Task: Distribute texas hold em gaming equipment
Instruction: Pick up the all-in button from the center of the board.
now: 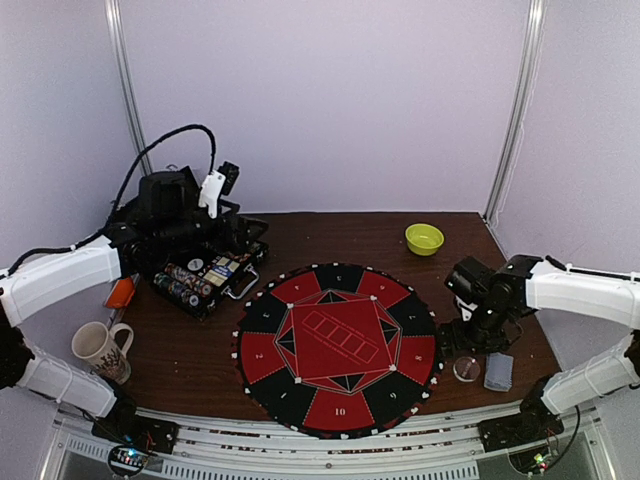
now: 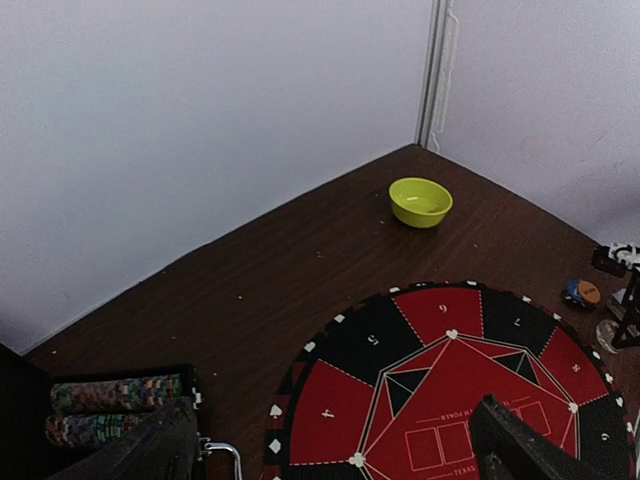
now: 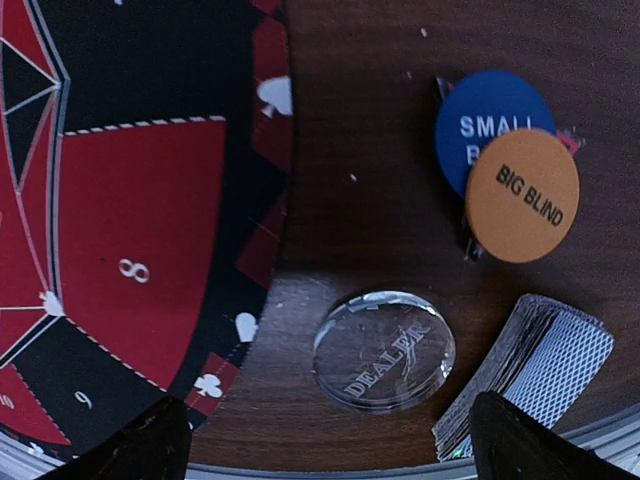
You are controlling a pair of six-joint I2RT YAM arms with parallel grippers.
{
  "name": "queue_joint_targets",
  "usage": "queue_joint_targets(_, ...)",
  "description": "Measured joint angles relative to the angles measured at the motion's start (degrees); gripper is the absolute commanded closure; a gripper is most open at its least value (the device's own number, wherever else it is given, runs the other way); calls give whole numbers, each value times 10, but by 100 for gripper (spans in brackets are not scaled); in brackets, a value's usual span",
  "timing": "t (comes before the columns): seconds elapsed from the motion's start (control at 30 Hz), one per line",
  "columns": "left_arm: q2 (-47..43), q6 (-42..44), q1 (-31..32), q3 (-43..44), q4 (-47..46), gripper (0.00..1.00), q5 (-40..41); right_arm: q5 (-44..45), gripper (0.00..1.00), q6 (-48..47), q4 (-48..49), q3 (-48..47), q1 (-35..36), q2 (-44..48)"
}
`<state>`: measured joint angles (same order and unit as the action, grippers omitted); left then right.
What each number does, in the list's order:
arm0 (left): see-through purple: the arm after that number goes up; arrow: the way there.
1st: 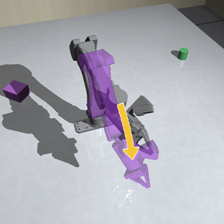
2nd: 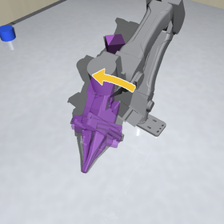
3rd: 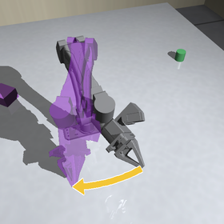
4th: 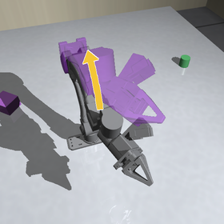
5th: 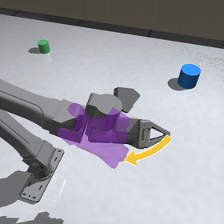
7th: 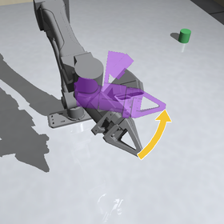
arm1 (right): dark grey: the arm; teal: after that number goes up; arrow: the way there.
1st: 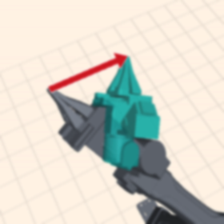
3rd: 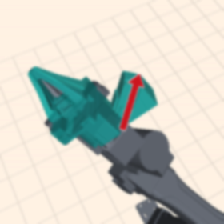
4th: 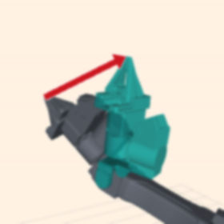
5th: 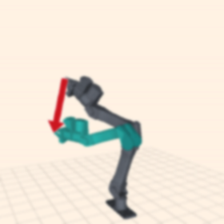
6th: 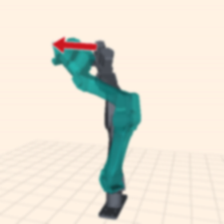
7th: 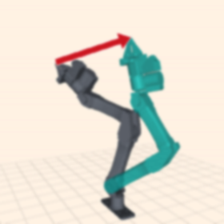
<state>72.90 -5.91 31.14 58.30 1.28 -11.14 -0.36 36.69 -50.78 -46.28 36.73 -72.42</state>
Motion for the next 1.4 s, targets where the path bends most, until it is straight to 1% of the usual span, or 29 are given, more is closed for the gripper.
queue_joint_targets(0.07,19,2,17,-5,-7,2,-12,0,1,14,0,23,0,3)
queue_joint_targets(0.13,33,5,27,-5,-17,2,-23,0,4,21,2,36,-5,3)
queue_joint_targets(0.33,43,13,28,-5,-39,2,-33,-3,17,22,30,58,-29,-17)
queue_joint_targets(0.47,43,23,28,-5,-48,2,-32,-3,21,20,41,58,-34,-31)
queue_joint_targets(0.7,43,33,28,-5,-52,2,-32,-6,21,11,43,58,-41,-48)
queue_joint_targets(0.93,43,39,28,-5,-58,2,-33,-25,24,13,64,80,-50,-40)
queue_joint_targets(1.1,42,44,28,-5,-59,2,-33,-24,32,15,64,82,-52,-39)
queue_joint_targets(1.13,42,44,28,-5,-59,2,-33,-23,32,15,63,82,-52,-39)
queue_joint_targets(1.2,40,46,28,-5,-60,2,-35,-22,27,14,61,82,-52,-40)
queue_joint_targets(1.23,39,47,28,-5,-60,2,-35,-23,25,14,62,82,-52,-40)
queue_joint_targets(1.4,38,50,28,-7,-64,2,-39,-26,26,15,49,82,-52,-48)
